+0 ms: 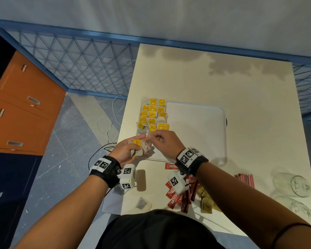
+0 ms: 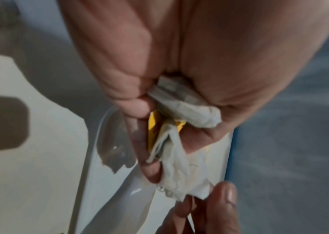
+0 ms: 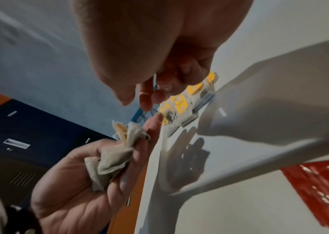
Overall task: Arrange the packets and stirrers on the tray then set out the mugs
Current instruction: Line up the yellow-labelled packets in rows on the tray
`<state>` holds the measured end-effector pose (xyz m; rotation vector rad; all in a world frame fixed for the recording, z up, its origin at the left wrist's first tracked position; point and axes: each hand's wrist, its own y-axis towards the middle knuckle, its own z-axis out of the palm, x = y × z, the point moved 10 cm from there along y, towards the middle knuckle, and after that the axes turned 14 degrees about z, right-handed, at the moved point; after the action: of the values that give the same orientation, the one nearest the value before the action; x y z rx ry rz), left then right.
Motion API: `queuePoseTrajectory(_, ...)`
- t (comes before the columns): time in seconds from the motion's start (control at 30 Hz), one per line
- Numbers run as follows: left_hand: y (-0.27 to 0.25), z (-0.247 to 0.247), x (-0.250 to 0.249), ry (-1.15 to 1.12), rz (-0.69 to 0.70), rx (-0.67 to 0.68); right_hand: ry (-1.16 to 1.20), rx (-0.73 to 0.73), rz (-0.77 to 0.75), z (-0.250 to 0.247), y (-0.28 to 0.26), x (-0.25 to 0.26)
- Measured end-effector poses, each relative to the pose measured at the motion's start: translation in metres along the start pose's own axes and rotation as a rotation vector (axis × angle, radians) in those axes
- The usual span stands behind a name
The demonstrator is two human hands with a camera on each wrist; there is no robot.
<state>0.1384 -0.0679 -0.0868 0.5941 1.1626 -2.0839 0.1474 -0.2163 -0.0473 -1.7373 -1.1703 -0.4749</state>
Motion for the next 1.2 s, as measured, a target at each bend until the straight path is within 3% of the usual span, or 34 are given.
queuePoseTrajectory(0.2,0.0,-0.005,0.003,0.122,0.017,-0.016,-0.076,0.028,-0.053,0.007,-0.027,0.0)
queuePoseTrajectory(0.43,-0.003,0.006,0.005,0.006,0.004,-0.006,-0.045,-0.043,-0.054,0.003,-0.03,-0.002)
queuePoseTrajectory(0.7,-0.009,-0.008,-0.009,0.212,0.106,-0.178,0.076,-0.176,0.028,-0.02,-0.03,-0.009)
queuePoseTrajectory(0.93,-0.008,0.02,-0.011,0.346,0.134,0.034,0.093,-0.094,-0.05,-0.009,-0.037,-0.001)
queuePoseTrajectory(1.2,-0.009,0.021,-0.016,0.323,0.167,0.076,0.092,-0.048,-0.162,-0.011,-0.04,0.008)
